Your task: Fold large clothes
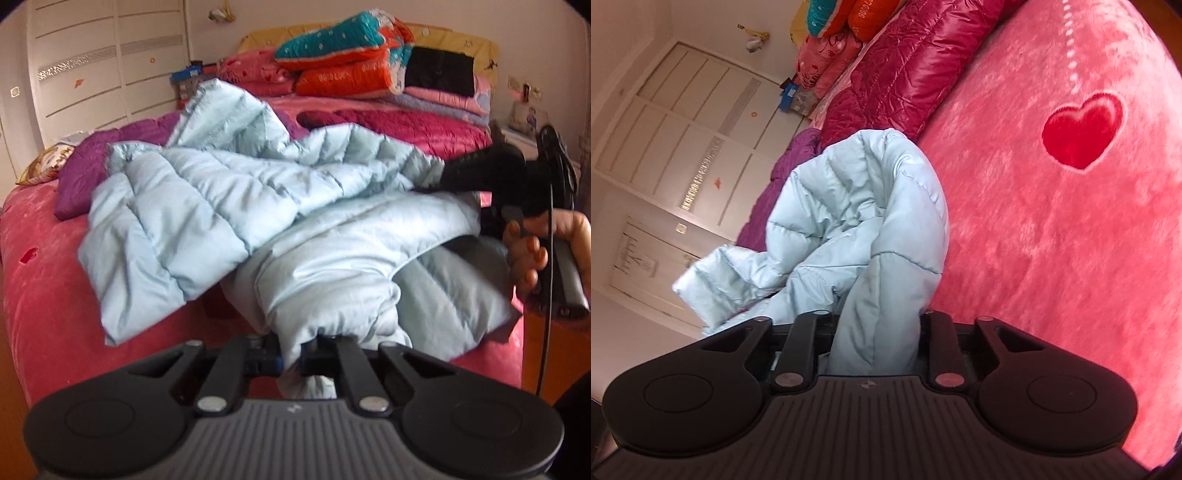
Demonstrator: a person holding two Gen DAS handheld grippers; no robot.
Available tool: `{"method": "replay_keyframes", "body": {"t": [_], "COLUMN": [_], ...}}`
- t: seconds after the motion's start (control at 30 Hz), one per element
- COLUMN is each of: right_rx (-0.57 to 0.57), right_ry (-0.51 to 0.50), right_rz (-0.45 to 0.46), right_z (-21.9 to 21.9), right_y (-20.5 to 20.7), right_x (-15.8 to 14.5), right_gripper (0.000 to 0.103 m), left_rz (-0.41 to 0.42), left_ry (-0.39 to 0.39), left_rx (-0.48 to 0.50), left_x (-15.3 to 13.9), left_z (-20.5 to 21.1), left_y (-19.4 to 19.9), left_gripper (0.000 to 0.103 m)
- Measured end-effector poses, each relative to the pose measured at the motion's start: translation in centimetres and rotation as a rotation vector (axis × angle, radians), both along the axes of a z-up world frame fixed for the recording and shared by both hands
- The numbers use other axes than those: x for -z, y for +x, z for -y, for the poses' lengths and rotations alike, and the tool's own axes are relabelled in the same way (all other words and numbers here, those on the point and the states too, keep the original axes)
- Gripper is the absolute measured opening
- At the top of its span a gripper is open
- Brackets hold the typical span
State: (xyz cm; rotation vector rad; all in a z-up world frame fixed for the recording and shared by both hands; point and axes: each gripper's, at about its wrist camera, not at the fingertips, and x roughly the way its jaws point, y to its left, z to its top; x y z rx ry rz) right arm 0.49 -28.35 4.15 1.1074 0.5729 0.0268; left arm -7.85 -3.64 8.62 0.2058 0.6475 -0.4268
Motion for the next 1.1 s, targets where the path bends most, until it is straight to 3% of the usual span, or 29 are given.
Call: {"method": "replay_keyframes", "body": {"t": [0.23, 0.63, 0.83, 1.1], "right_rx": [-0.002, 0.006, 0.020, 0.059], "right_ry": [0.093, 0.052, -0.018, -0.193], "right_rz": [0.146, 0.433, 0.573, 0.730], "right_z": [-0.9, -4.8, -7.0, -10.1], "right_y": [-2.2, -8.2, -11.8, -16.7], "right_x": [-1.9, -12.9, -19.7, -27.8], "right_gripper": [0.015, 0.013, 0.013, 0.013], "left_rz": [0.119, 0.321, 0.428, 0.577], "left_ry": [-0.113, -0.326, -0.414, -0.514], "left_rx": [-0.054, -0.142, -0.168, -0.155], "left_x": [-4.0, -12.0, -15.7, -20.3], "left_z": [-2.6, -9.0, -11.7, -14.6], "left_y": [-0.8, -3.4, -5.1, -8.2], "left_gripper": [0.004, 0.003, 0.003, 0.003]}}
